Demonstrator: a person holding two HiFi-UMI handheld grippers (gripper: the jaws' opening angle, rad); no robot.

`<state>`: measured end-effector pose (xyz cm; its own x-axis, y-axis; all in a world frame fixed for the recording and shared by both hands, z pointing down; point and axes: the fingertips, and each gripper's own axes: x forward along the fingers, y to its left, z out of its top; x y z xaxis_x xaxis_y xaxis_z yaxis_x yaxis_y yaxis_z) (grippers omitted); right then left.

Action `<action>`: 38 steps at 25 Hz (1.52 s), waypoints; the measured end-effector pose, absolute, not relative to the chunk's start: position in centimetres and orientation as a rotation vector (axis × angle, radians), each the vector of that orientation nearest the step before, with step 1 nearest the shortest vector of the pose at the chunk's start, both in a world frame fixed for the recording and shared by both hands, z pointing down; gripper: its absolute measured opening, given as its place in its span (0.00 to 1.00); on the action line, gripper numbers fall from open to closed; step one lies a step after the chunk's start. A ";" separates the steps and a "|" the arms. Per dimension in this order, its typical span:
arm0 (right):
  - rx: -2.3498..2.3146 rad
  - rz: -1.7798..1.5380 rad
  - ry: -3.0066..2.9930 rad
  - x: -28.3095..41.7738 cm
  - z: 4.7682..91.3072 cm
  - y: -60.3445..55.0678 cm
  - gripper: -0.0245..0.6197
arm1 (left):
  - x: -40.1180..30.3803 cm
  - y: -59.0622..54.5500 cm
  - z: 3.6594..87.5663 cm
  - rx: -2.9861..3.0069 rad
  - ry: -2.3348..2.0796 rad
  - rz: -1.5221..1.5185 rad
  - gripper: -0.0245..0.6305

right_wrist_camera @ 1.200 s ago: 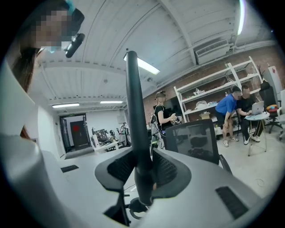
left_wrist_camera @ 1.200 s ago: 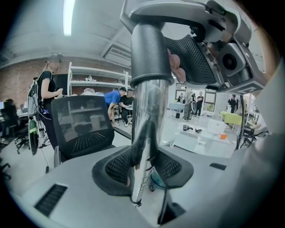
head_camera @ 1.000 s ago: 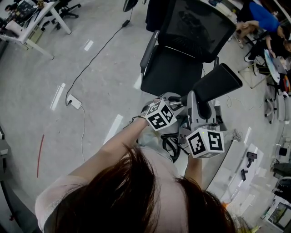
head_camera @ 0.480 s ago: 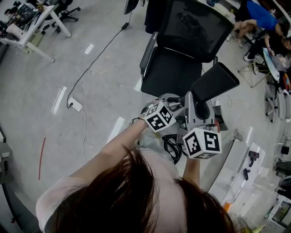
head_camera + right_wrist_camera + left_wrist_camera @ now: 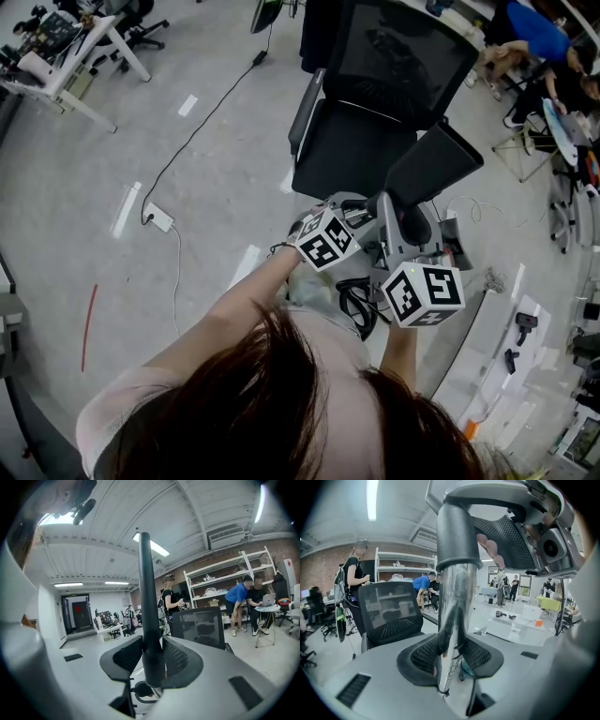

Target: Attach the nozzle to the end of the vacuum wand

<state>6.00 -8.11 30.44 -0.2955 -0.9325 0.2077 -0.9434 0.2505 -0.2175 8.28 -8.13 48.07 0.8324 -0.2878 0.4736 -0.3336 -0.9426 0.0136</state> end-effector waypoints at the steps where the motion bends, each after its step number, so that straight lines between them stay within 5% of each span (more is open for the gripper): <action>1: 1.831 0.468 -2.463 6.1 30.4 -7.9 0.25 | 8.4 -8.0 48.0 2.914 -0.504 0.730 0.27; 15: 1.659 0.426 -2.591 7.4 30.0 -2.6 0.25 | 8.2 -5.7 48.4 2.900 -0.654 0.735 0.27; 38: 2.216 0.312 -2.148 2.0 28.8 11.9 0.23 | 0.5 1.5 46.7 2.988 -0.496 0.688 0.27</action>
<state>2.01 11.89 28.80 0.0208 -0.9850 0.1714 -0.9930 -0.0402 -0.1110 0.52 1.53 46.73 0.8507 -0.2995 0.4319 -0.3154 -0.9483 -0.0363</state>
